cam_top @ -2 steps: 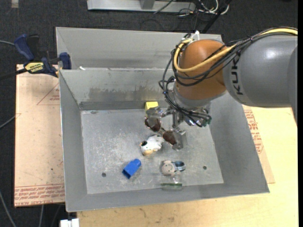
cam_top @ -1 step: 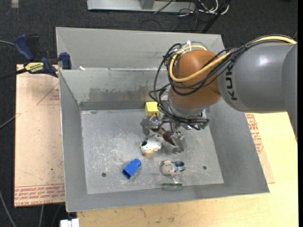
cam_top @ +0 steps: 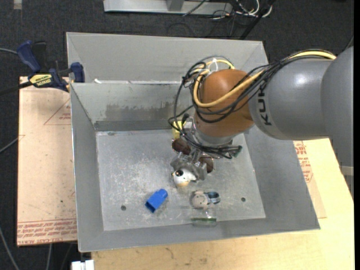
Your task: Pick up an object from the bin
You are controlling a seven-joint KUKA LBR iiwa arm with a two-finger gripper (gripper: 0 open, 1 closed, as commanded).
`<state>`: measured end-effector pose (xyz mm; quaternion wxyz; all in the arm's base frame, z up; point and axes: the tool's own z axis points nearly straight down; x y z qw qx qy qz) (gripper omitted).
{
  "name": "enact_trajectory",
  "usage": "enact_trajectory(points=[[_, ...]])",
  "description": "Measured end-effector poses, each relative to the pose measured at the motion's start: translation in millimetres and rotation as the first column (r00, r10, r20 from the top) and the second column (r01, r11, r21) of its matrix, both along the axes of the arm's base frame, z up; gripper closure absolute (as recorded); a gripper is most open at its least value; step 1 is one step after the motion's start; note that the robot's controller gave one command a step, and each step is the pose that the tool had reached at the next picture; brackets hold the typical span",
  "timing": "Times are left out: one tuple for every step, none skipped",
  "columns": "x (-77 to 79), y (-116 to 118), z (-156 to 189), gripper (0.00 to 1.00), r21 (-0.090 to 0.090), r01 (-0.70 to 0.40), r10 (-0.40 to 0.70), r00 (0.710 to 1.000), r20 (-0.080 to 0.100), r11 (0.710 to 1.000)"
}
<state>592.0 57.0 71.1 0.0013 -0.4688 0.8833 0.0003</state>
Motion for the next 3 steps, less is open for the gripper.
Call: enact_trajectory(points=[[0.0,0.1,0.0,1.0,0.0,0.0,0.0,1.0,0.0,1.0],[-2.0,0.2,4.3,1.0,0.0,0.0,0.0,1.0,-0.005,1.0],[-3.2,0.6,24.6,1.0,0.0,0.001,-0.001,1.0,-0.009,1.0]])
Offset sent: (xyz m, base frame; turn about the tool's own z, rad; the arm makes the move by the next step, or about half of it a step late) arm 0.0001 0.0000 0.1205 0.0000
